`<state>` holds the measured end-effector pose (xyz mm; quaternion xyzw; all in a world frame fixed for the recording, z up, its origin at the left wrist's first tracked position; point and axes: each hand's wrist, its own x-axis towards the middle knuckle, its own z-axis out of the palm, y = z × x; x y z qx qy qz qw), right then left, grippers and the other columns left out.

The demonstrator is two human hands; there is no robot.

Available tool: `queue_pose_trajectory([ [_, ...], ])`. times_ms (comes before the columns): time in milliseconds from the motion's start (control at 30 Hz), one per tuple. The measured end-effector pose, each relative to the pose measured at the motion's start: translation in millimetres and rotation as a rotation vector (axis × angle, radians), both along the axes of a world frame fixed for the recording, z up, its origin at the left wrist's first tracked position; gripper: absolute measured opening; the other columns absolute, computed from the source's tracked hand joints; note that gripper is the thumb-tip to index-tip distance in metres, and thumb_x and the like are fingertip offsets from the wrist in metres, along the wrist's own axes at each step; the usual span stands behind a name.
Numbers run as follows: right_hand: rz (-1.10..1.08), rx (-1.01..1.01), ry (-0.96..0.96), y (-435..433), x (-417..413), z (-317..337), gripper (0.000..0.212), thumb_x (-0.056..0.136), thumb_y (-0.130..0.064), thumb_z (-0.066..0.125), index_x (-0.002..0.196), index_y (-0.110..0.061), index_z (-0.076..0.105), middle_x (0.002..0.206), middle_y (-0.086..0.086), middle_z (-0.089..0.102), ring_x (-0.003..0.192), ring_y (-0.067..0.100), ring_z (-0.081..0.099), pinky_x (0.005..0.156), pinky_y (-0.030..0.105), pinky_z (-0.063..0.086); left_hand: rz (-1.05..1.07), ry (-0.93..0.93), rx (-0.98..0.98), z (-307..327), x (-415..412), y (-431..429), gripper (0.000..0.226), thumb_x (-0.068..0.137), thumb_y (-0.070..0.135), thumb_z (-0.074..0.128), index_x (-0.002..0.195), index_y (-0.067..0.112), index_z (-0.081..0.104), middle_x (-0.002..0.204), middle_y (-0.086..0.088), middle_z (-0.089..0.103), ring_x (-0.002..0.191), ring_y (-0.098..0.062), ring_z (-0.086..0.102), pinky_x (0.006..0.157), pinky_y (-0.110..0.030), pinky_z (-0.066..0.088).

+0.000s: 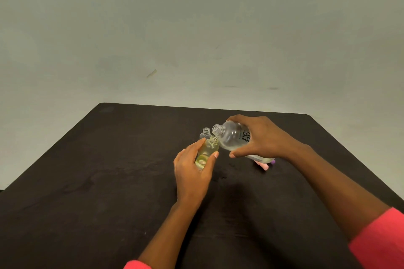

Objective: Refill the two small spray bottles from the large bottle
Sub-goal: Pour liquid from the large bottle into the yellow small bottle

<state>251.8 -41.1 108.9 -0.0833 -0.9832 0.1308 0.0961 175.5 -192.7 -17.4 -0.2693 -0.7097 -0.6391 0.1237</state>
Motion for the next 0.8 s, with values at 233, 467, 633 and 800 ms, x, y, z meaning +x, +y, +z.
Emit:
queue_pose_trajectory([
  [233, 0.001, 0.043, -0.016, 1.1, -1.4, -1.4, 0.078, 0.061, -0.045, 0.081, 0.129, -0.030, 0.046, 0.117, -0.007, 0.062, 0.103, 0.012, 0.057, 0.086, 0.033, 0.049, -0.002, 0.005, 0.015, 1.1, 0.0, -0.1, 0.049, 0.078, 0.050, 0.063, 0.119, 0.023, 0.064, 0.114, 0.011, 0.066, 0.108, -0.010, 0.060, 0.091, -0.046, 0.050],
  [467, -0.013, 0.097, -0.033, 7.1, -2.3, -2.3, 0.081, 0.059, -0.050, 0.079, 0.129, -0.034, 0.043, 0.114, -0.008, 0.061, 0.101, 0.013, 0.056, 0.084, 0.038, 0.050, 0.009, 0.012, 0.015, 0.3, -0.6, -0.3, 0.048, 0.078, 0.049, 0.064, 0.119, 0.022, 0.064, 0.113, 0.011, 0.066, 0.108, -0.009, 0.059, 0.090, -0.045, 0.051],
  [633, -0.013, 0.130, -0.045, 7.7, -1.6, -1.0, 0.081, 0.060, -0.050, 0.079, 0.130, -0.035, 0.042, 0.116, -0.008, 0.060, 0.100, 0.013, 0.054, 0.083, 0.039, 0.050, 0.017, 0.016, 0.011, 1.4, 0.2, 0.0, 0.045, 0.078, 0.042, 0.067, 0.118, 0.021, 0.064, 0.113, 0.011, 0.066, 0.107, -0.008, 0.059, 0.091, -0.046, 0.050],
  [800, -0.011, 0.158, -0.050, 7.3, -1.7, 1.0, 0.081, 0.060, -0.049, 0.079, 0.130, -0.036, 0.041, 0.115, -0.008, 0.059, 0.101, 0.013, 0.054, 0.083, 0.039, 0.050, 0.004, 0.027, 0.026, 2.2, -0.4, 0.1, 0.048, 0.078, 0.050, 0.062, 0.118, 0.022, 0.065, 0.113, 0.010, 0.067, 0.106, -0.007, 0.060, 0.091, -0.047, 0.051],
])
